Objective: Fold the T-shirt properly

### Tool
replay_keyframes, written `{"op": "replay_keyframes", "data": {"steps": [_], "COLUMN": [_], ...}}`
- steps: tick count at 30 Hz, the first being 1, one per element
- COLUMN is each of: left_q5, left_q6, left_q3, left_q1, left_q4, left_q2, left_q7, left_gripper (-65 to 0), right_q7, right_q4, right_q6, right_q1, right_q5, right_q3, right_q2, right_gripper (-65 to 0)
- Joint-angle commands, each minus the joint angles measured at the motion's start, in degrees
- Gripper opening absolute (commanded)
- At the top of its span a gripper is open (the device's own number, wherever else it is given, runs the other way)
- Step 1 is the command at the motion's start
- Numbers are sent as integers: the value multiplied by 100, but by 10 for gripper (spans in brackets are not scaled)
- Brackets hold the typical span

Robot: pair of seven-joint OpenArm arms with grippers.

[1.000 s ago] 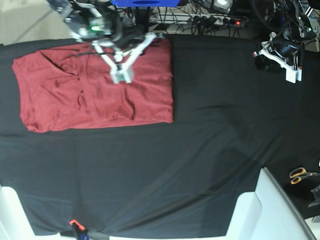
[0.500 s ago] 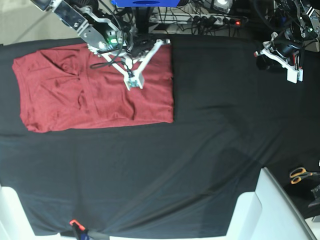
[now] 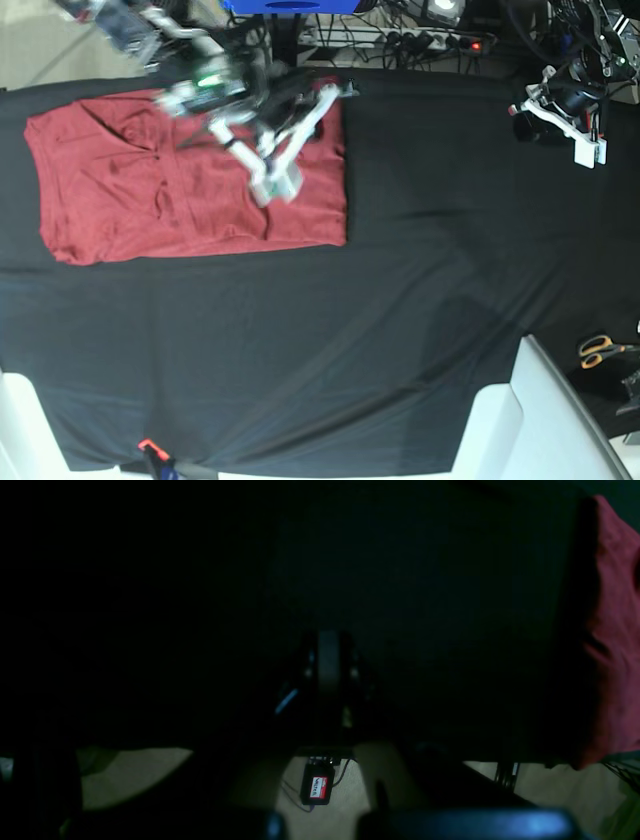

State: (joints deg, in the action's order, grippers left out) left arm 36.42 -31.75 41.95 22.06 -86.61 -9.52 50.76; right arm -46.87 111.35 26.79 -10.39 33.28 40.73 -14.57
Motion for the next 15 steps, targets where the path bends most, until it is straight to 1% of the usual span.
{"op": "replay_keyframes", "data": {"steps": [1,2,3,4,5,6,8,10,11,12,13,15], "left_q5": [89,89,89,89,89,89,89,89,89,89,89,89], "left_q6": [-30,-30,-30,-30,-30,-30,-30,-30,-30,-30,-30,-30], "left_q3": [38,38,38,38,38,38,38,38,38,38,38,38], "left_q1": [5,13,31,40,40,48,48,48,48,48,40,22], "left_q4": [-73,-73,-73,-73,-73,-73,-73,-82,-82,-82,-82,-82], "left_q2": [-72,-72,-72,-72,-72,-72,-72,-72,-72,-72,-72,-72], "left_q7": [-70,-70,-70,-70,-70,-70,-70,-70,-70,-70,-70,-70], "left_gripper": [-650,-650,-650,-650,-650,-650,-650,-650,-650,-650,-650,-650], "right_q7": [138,182,296,410,525,621,683,674,630,533,410,50], "right_q4": [148,166,148,105,-10,-133,-572,-1012,-1241,-1443,-1689,-2287], "right_q6": [69,25,-116,-371,-802,-1224,-2191,-2947,-3316,-3659,-4072,-4775], "right_q1": [-82,-161,-249,-301,-363,-398,-407,-337,-301,-284,-222,-20], "right_q5": [-27,114,351,606,896,1090,1354,1529,1617,1732,1907,2224], "right_q3": [-464,-939,-1563,-2073,-2653,-3084,-4016,-4816,-5194,-5537,-5941,-6662], "right_q2": [-156,-218,-288,-332,-394,-464,-482,-490,-499,-517,-543,-543], "right_gripper": [-642,-641,-638,-623,-591,-555,-446,-318,-254,-203,-150,-95]}}
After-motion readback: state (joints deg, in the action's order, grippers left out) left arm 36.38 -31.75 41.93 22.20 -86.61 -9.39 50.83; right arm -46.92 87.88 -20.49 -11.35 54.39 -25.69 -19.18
